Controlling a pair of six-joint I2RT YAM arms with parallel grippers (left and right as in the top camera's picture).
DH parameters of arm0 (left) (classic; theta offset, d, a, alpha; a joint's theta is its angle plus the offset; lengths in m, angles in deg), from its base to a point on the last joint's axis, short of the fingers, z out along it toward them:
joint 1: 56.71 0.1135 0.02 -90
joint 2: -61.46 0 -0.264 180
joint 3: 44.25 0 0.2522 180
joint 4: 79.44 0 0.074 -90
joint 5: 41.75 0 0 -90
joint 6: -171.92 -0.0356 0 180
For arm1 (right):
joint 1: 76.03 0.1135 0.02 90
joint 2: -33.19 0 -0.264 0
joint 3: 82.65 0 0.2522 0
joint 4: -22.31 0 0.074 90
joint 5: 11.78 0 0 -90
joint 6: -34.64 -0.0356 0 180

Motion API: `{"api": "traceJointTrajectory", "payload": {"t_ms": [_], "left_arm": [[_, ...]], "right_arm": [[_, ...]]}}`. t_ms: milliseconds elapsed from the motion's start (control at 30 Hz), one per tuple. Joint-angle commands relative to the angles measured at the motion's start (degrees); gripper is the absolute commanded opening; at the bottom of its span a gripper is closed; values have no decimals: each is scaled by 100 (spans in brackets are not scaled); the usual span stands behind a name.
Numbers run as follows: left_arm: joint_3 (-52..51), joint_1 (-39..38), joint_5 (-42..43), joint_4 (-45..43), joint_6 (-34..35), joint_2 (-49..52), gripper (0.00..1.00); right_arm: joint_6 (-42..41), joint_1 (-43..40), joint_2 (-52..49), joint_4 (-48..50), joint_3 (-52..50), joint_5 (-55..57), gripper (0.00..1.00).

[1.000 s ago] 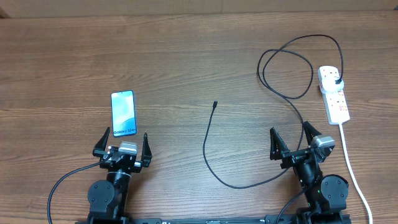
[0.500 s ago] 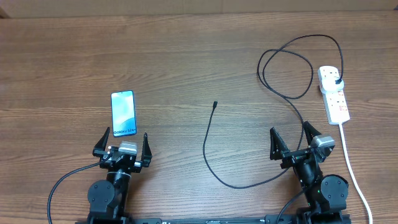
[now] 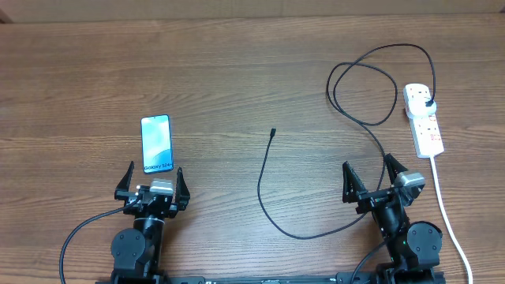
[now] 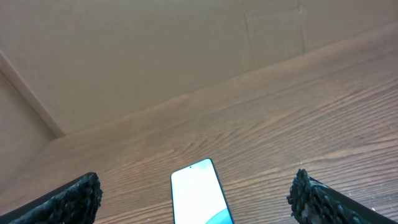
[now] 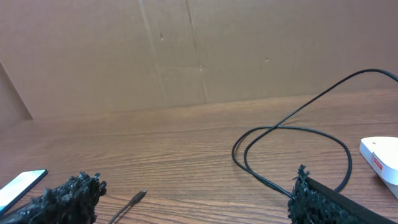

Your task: Plug charger to phone and switch on socket

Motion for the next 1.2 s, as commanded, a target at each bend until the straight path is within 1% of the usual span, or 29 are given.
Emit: {"api": "traceJointTrajectory", "payload": {"t_ms": [0, 167, 300, 467, 633, 733, 833, 1000, 1167], "left_arm": [[-39, 2, -179, -28, -114, -55, 100], [-39, 0, -232, -92, -109, -55, 99], [-39, 0, 35, -125, -68, -55, 100], [72, 0, 11, -153, 319, -55, 100], [468, 2, -15, -138, 708, -20, 100], [883, 2, -17, 66, 938, 181, 100], [1384, 0, -15, 391, 990, 522, 100], [2365, 0, 0, 1014, 1241, 1311, 100], [3637, 0, 195, 1897, 1421, 2323, 100]], "right_arm": [[9, -15, 50, 24, -61, -9, 100], [9, -15, 50, 24, -61, -9, 100], [9, -15, 50, 24, -61, -9, 100], [9, -15, 50, 24, -61, -9, 100], [9, -15, 50, 24, -61, -9, 100], [9, -15, 50, 24, -61, -9, 100], [9, -15, 50, 24, -61, -9, 100], [9, -15, 50, 24, -61, -9, 100], [9, -15, 50, 24, -61, -9, 100]]}}
